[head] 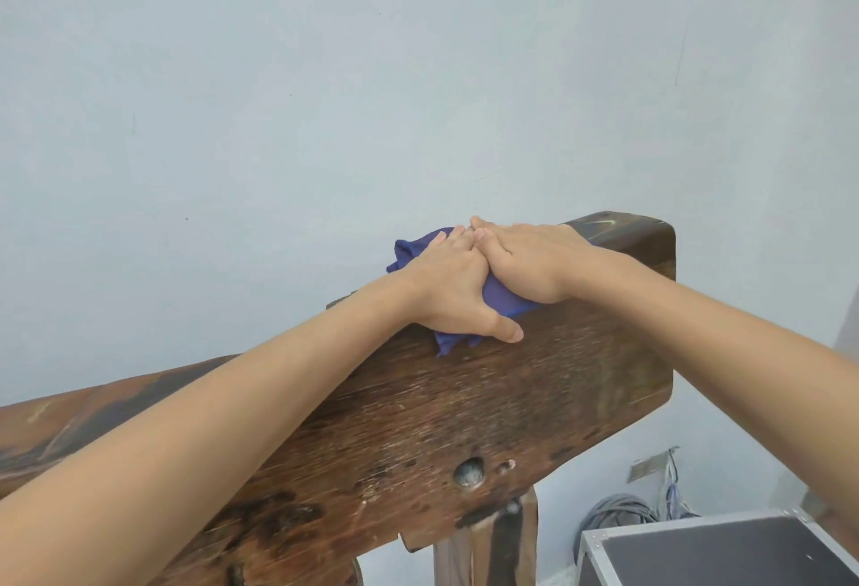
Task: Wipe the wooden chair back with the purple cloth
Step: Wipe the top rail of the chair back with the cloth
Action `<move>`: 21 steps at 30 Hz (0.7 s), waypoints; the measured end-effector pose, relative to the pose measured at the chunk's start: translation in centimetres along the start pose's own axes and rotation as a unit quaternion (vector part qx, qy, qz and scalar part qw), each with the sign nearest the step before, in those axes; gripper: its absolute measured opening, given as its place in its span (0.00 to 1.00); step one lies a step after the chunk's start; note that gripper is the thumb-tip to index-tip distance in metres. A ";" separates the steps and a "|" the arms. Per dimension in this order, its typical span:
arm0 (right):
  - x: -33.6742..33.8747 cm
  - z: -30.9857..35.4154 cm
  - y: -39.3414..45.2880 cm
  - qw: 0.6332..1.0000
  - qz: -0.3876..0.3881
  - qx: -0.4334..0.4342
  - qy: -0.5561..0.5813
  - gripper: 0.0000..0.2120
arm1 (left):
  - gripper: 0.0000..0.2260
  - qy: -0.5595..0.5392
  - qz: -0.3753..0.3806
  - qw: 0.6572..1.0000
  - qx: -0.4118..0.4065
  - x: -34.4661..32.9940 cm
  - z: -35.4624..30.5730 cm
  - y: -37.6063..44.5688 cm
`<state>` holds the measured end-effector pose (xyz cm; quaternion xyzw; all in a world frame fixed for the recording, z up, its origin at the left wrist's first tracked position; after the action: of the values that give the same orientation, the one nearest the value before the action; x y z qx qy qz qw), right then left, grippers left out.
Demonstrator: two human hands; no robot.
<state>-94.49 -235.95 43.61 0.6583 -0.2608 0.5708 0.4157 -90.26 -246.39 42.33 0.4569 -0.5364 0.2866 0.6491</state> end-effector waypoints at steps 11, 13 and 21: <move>1.3 -7.9 0.1 0.999 -0.004 -0.035 0.006 0.26 | 0.16 -0.094 0.056 0.994 0.016 -0.7 -3.5 7.3; 1.5 -9.9 0.2 0.998 -0.008 -0.060 0.007 0.27 | 0.18 -0.113 0.068 0.991 0.014 -1.0 -4.5 9.1; 1.6 -16.1 -0.2 0.980 -0.053 -0.146 0.122 0.25 | 0.17 -0.147 0.078 0.986 0.002 -1.5 -8.3 14.7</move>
<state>-102.57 -222.02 45.10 0.5290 -0.2535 0.5798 0.5654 -99.73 -232.63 45.08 0.4521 -0.6594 0.2676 0.5377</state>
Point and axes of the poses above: each hand's wrist, its own y-axis towards the middle knuckle, its own x-axis out of the back of the hand, z = x × y, the point moved 4 cm from there along y, towards the middle knuckle, and after that the axes turned 1 degree about -y, right-handed, at the moved point
